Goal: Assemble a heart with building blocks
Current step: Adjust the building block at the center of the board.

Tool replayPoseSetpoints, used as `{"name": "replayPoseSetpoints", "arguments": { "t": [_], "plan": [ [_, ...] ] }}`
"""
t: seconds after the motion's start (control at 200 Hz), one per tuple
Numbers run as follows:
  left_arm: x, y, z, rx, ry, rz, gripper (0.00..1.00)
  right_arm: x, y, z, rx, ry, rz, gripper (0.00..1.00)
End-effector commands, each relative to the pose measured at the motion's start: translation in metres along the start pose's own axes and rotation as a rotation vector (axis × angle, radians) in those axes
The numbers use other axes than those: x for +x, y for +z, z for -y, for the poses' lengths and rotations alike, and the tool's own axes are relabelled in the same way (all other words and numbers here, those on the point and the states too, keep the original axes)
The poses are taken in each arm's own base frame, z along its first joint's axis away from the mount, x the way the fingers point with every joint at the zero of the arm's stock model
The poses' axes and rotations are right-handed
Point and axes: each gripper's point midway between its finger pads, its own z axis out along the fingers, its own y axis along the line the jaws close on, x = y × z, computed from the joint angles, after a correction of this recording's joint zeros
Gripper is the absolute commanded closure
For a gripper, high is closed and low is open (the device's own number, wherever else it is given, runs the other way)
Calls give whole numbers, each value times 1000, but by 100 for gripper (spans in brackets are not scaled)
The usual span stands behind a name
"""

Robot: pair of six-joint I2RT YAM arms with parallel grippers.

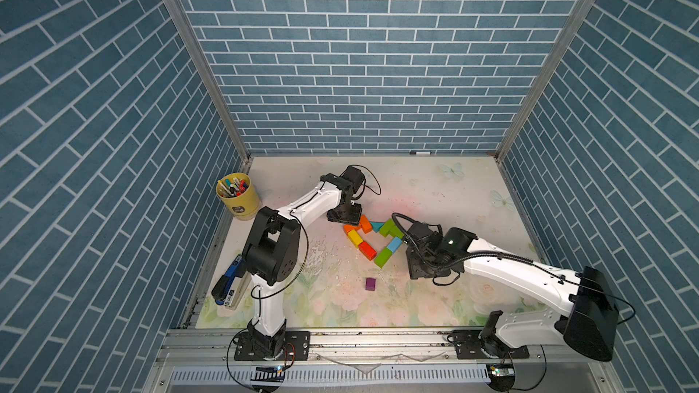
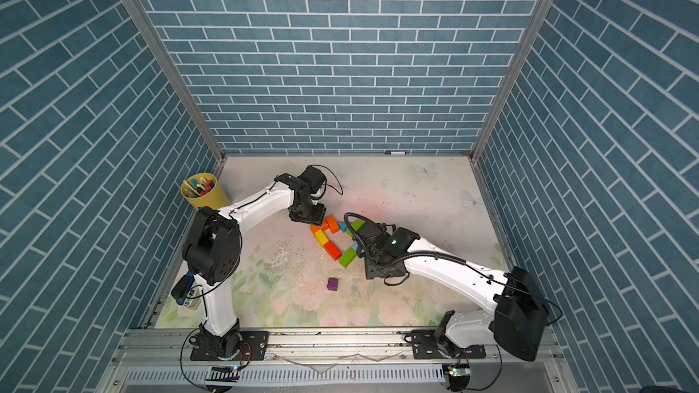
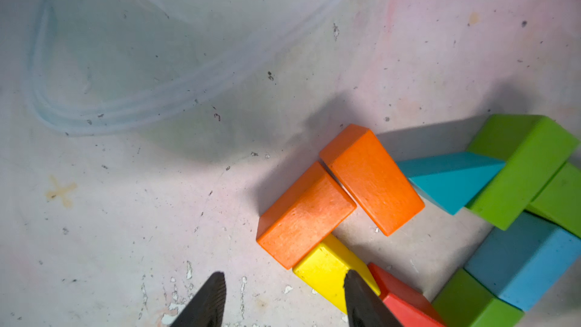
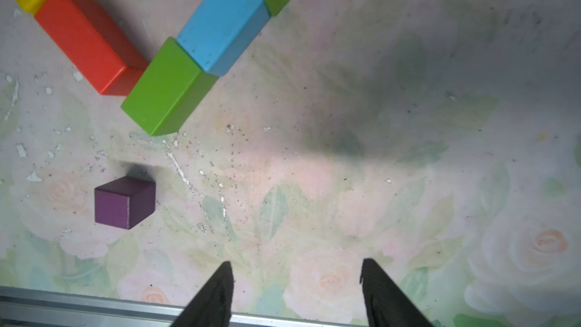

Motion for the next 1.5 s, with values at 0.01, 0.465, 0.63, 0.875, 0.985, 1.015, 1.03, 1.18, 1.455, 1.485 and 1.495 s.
{"name": "replayPoseSetpoints", "arguments": {
  "t": [0.01, 0.465, 0.63, 0.875, 0.985, 1.015, 1.03, 1.18, 1.455, 1.485, 1.495],
  "plan": [
    [-3, 11, 2, 41, -12, -30, 36, -1, 2, -26, -28, -51, -5, 34],
    [-6, 27, 15, 104, -11, -47, 36, -1, 8, -27, -17, -41, -3, 35],
    [-2, 29, 18, 118, -12, -59, 37, -15, 1, -41, -41, -77, 19, 35],
    [2, 31, 17, 110, -11, -66, 40, -38, 7, -83, -108, -211, 8, 35],
    [1, 30, 13, 89, -9, -62, 39, -51, 19, -98, -102, -299, -6, 35],
    [2, 30, 11, 85, -10, -63, 39, -56, 24, -100, -89, -316, -5, 35],
    [2, 30, 11, 83, -9, -63, 39, -59, 26, -101, -86, -324, -7, 35],
    [4, 31, 7, 75, -17, -69, 38, -79, 44, -107, -83, -377, -14, 35],
    [2, 30, 1, 87, -41, -63, 36, -96, 73, -118, -72, -465, -29, 36],
    [1, 30, 0, 91, -48, -63, 36, -98, 76, -118, -69, -467, -33, 37],
    [1, 30, 0, 93, -49, -62, 35, -98, 78, -117, -67, -466, -34, 37]
  ]
}}
